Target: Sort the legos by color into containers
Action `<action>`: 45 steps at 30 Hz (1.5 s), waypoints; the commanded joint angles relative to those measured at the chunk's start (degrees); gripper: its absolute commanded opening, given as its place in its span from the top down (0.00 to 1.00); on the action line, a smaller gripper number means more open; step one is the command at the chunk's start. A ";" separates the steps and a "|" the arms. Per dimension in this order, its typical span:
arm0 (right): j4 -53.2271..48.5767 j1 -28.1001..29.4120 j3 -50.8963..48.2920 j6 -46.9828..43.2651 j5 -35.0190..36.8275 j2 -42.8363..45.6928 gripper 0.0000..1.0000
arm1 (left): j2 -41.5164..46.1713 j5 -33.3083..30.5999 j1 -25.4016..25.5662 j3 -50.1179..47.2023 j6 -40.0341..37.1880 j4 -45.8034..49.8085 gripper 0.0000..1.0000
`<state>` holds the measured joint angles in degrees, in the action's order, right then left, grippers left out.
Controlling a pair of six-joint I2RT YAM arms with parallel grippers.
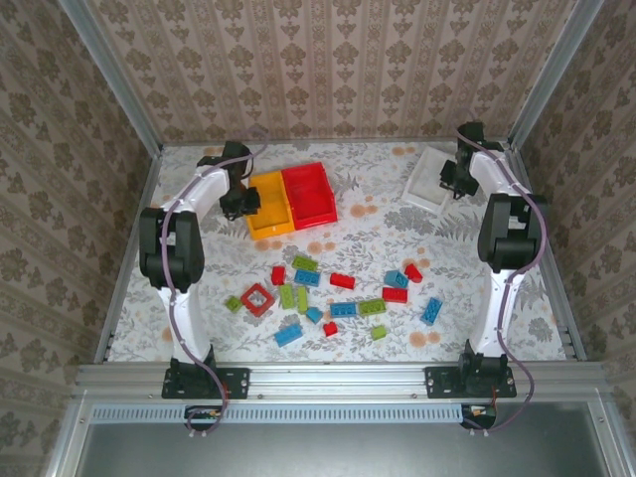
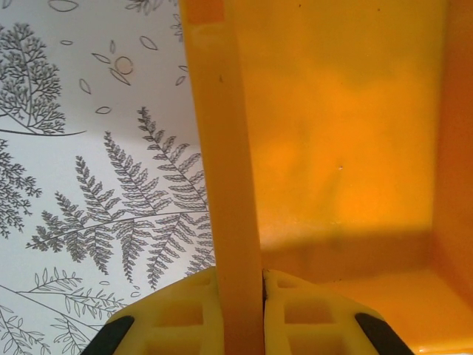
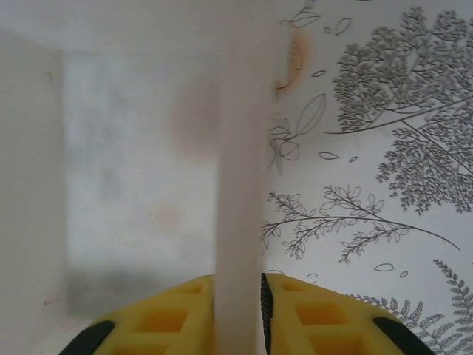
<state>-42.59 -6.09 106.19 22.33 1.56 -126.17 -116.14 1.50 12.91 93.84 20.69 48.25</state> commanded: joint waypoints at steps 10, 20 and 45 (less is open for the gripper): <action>1.07 11.88 -10.54 -8.98 3.66 9.79 0.99 | 1.51 -2.89 0.36 3.66 -11.83 5.54 1.00; 3.60 20.03 -16.45 -9.23 -0.86 12.75 0.99 | 1.20 -1.28 1.41 1.47 -12.43 3.85 1.00; 0.84 22.20 -14.88 -7.45 -0.12 15.43 0.65 | 3.34 -2.19 3.55 0.31 -6.04 2.55 0.60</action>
<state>-39.57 15.81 90.21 14.02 1.08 -114.76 -115.94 0.32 16.51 94.45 12.97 50.54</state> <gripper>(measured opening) 0.345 0.393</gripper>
